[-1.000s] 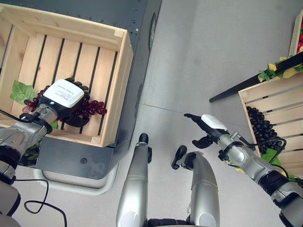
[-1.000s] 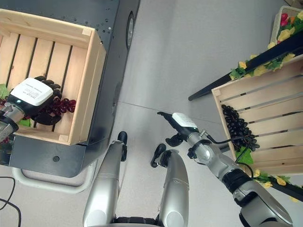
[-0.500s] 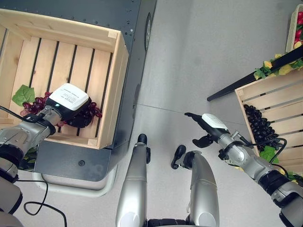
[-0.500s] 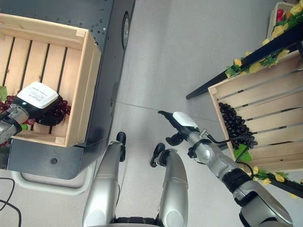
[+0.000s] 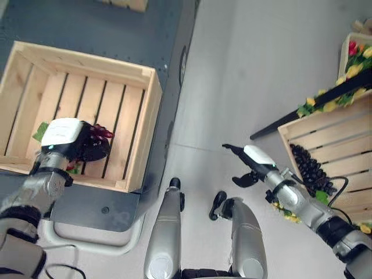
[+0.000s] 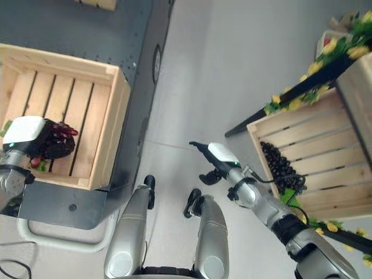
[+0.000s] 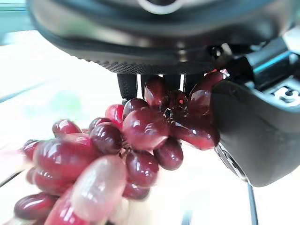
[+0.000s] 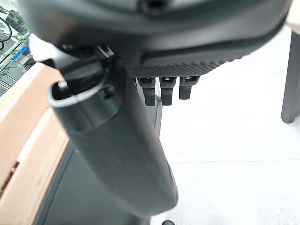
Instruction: Pick up the fruits from the basket on one side to the basket on the other side
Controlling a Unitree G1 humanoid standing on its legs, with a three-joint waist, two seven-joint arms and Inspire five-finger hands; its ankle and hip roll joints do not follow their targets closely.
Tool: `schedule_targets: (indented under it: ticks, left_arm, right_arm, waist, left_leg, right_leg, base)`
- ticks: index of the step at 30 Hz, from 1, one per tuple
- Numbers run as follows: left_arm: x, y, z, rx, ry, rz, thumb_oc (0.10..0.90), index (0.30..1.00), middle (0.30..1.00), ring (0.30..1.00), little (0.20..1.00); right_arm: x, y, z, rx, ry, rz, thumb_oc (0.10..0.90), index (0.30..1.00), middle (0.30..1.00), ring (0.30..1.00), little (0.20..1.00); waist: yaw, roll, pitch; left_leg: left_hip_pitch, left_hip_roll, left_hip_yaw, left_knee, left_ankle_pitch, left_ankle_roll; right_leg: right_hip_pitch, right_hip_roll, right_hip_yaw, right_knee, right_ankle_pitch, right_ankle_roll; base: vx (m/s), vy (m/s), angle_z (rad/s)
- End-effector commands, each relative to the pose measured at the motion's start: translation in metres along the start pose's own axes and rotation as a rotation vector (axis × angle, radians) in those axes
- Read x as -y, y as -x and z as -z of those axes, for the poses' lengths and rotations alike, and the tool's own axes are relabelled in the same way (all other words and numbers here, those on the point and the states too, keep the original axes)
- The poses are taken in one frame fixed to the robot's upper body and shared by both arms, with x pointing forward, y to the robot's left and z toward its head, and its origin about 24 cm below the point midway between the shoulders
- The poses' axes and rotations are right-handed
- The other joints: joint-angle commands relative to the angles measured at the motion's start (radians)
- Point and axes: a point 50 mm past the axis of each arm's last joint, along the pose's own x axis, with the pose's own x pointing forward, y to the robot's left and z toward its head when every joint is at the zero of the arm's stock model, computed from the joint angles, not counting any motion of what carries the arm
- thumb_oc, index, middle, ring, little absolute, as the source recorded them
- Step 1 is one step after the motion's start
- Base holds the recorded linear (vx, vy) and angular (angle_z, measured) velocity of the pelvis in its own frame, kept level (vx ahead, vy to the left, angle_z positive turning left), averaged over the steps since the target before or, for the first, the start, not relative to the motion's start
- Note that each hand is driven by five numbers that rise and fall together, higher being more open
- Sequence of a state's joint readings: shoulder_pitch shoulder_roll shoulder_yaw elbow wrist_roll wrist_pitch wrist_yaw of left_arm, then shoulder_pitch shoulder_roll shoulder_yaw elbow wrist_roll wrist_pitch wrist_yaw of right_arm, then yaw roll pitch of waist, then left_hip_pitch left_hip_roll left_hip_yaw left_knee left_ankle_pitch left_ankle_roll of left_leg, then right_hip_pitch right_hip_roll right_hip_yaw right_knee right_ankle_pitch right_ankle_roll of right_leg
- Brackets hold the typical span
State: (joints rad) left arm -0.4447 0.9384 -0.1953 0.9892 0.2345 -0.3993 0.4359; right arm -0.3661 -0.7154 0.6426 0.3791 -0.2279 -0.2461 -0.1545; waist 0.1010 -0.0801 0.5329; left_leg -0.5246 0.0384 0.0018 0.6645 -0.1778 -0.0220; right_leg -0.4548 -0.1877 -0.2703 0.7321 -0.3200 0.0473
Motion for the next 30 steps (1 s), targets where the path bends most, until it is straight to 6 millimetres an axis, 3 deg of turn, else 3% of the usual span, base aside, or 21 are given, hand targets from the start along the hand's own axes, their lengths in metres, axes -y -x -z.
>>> schedule_targets:
  ticks: [1,3,7,13,23,28,30]
  left_arm:
    - [-0.068,-0.018,0.004,-0.082,0.345,-0.339,0.4,0.3,0.3,0.3,0.3]
    - [-0.06,-0.009,0.015,-0.168,0.553,-0.4,0.4,0.3,0.3,0.3,0.3]
    - [-0.043,0.002,0.024,-0.227,0.762,-0.394,0.4,0.3,0.3,0.3,0.3]
    - [-0.038,0.008,0.028,-0.219,0.954,-0.395,0.4,0.3,0.3,0.3,0.3]
    - [-0.042,0.01,0.016,-0.103,1.062,-0.392,0.4,0.3,0.3,0.3,0.3]
    - [-0.046,0.004,0.0,-0.022,1.065,-0.347,0.4,0.3,0.3,0.3,0.3]
    - [-0.05,-0.002,-0.018,0.064,1.024,-0.292,0.4,0.3,0.3,0.3,0.3]
  right_arm:
    - [0.031,-0.008,-0.036,0.182,-0.068,0.233,0.8,0.9,0.9,0.9,0.9]
    - [0.025,-0.008,-0.038,0.177,-0.112,0.241,0.8,0.9,0.9,0.9,0.9]
    - [0.017,-0.007,-0.042,0.183,-0.135,0.221,0.8,0.9,0.9,0.9,0.9]
    - [0.008,-0.006,-0.047,0.184,-0.167,0.192,0.8,0.9,0.9,0.9,0.9]
    - [-0.012,0.004,-0.048,0.168,-0.315,0.129,0.8,0.9,0.9,0.9,0.9]
    - [-0.017,0.011,-0.042,0.142,-0.442,0.106,0.8,0.9,0.9,0.9,0.9]
    - [-0.013,0.015,-0.04,0.144,-0.465,0.113,0.8,0.9,0.9,0.9,0.9]
  waist:
    - [0.024,0.008,-0.013]
    - [0.03,0.004,-0.042]
    - [0.028,0.008,-0.081]
    - [0.024,0.02,-0.133]
    - [0.007,0.07,-0.25]
    - [-0.007,0.085,-0.318]
    - [-0.015,0.095,-0.351]
  left_leg:
    - [0.182,-0.073,0.064,-0.152,-0.046,0.076]
    - [0.244,-0.078,0.059,-0.197,-0.046,0.079]
    - [0.301,-0.084,0.052,-0.24,-0.044,0.084]
    - [0.381,-0.092,0.042,-0.309,-0.033,0.084]
    - [0.503,-0.105,0.025,-0.493,0.032,0.064]
    - [0.547,-0.105,0.01,-0.584,0.074,0.051]
    - [0.572,-0.101,0.01,-0.637,0.094,0.044]
  right_leg:
    - [0.114,-0.001,-0.027,-0.034,0.091,0.018]
    - [0.168,-0.005,-0.033,-0.075,0.106,0.028]
    - [0.219,-0.007,-0.027,-0.12,0.127,0.041]
    - [0.292,0.006,-0.012,-0.202,0.149,0.055]
    - [0.41,0.058,0.014,-0.425,0.203,0.065]
    - [0.462,0.078,0.026,-0.545,0.227,0.057]
    - [0.488,0.089,0.03,-0.601,0.239,0.055]
  base:
    - [0.06,-0.079,0.02]
    - [0.09,-0.05,0.03]
    - [0.07,-0.018,-0.02]
    - [0.05,-0.026,-0.02]
    - [0.04,-0.025,-0.06]
    - [0.03,-0.027,-0.02]
    - [0.02,-0.064,0.01]
